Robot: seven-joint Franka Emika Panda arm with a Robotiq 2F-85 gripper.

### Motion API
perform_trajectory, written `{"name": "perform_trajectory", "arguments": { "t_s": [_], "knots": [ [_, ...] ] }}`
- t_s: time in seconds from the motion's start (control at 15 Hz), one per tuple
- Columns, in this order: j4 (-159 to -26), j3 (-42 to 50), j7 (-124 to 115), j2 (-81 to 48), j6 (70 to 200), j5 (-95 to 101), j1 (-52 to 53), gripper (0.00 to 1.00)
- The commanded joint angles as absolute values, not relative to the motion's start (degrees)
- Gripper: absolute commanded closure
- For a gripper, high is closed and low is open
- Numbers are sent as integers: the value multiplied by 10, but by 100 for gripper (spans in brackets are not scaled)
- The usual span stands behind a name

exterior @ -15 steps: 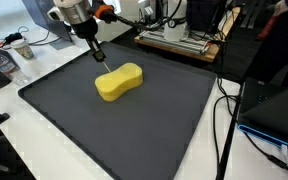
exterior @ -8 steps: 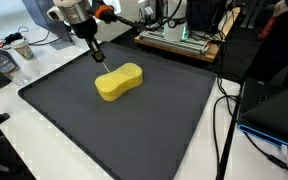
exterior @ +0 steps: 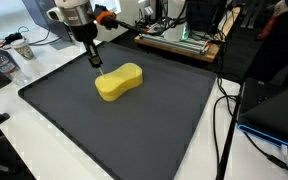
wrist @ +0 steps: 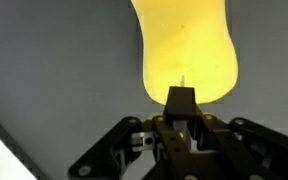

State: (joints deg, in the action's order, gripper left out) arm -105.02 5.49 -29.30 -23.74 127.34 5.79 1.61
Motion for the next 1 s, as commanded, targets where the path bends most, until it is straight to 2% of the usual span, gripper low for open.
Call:
{"name": "perform_trajectory", "arguments": {
  "t_s": [0.0,0.93],
  "knots": [
    [-1084,80,-347,-233,1314,102,45,96],
    [-1057,78,-377,-310,1301,143,72,96]
  ]
}}
